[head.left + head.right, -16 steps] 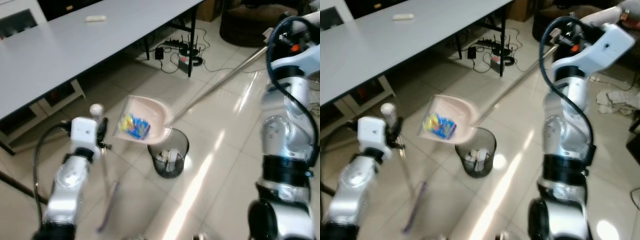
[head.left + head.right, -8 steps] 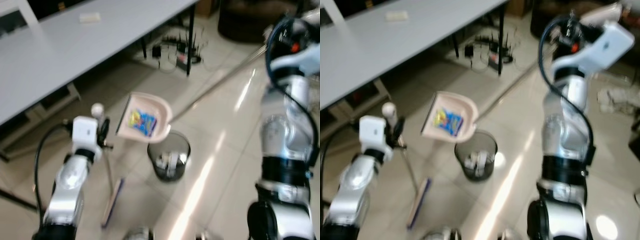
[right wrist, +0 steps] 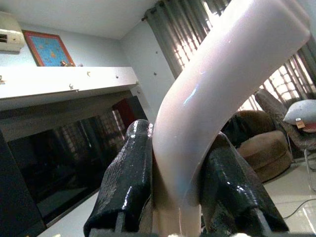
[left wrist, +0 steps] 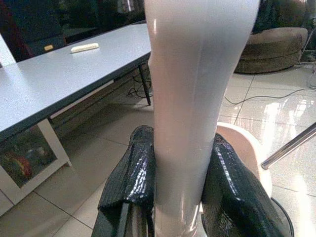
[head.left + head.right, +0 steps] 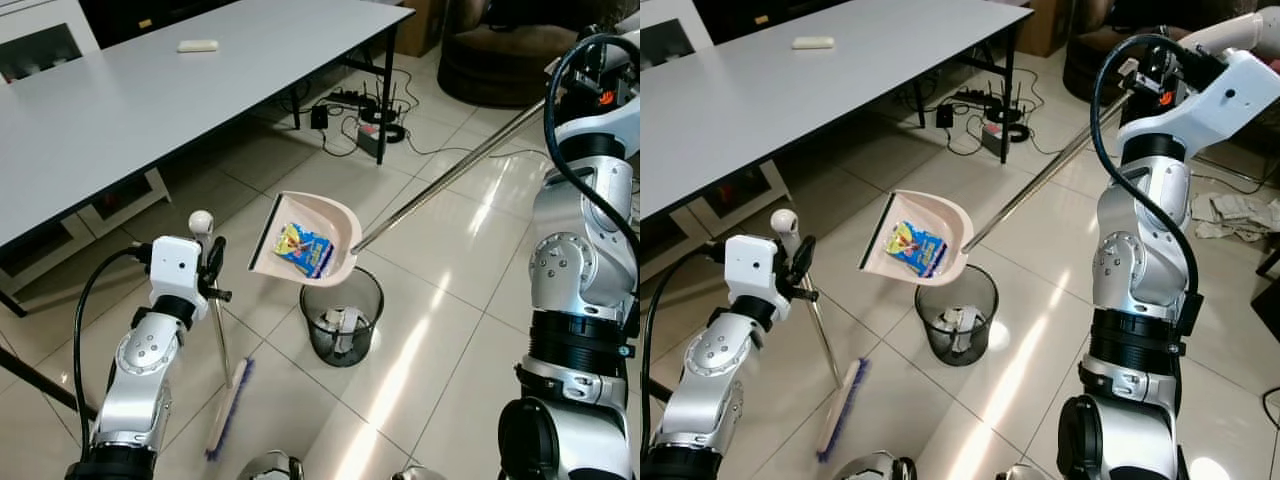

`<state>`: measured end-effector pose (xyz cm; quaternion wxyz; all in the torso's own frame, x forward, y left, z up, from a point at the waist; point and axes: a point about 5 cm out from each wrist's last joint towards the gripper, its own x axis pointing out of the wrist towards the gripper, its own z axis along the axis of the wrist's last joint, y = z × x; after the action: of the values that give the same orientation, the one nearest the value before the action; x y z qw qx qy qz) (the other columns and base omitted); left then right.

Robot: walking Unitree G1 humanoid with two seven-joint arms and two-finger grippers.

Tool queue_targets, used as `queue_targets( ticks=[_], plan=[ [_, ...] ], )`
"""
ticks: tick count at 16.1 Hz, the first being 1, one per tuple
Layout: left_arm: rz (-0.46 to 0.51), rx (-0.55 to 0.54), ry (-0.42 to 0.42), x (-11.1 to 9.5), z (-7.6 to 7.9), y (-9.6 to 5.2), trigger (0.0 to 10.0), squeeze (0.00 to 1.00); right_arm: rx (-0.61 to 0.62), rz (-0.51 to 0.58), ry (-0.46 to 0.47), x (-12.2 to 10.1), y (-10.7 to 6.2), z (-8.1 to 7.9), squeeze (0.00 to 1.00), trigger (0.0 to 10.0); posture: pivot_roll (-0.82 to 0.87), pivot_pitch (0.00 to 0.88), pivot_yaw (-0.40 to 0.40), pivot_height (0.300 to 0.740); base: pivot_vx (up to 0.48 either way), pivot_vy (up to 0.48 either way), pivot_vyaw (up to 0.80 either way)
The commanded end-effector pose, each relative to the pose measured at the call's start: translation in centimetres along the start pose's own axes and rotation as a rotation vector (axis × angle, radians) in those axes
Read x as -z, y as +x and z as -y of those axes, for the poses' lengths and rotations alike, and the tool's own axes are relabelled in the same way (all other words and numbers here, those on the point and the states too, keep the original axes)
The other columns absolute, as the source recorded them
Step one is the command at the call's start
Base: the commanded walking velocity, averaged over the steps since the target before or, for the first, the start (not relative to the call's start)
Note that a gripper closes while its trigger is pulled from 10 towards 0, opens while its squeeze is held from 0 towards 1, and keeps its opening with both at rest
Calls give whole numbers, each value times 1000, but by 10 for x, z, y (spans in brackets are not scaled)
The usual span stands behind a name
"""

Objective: Sweep floor

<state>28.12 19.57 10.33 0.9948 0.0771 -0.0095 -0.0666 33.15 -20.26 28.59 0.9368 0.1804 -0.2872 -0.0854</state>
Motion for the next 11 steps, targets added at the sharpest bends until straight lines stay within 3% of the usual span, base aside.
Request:
queue_targets(
  ticks=[1,11],
  plan=[
    [26,-5,20,-8,-3,1,10000,0,-24,55,12,-10,1,-5,0,10000,39,76,72,740,0,0,0],
    [20,9,21,-8,-1,0,10000,0,-225,71,-195,17,-14,-19,0,10000,38,71,74,740,0,0,0]
  ],
)
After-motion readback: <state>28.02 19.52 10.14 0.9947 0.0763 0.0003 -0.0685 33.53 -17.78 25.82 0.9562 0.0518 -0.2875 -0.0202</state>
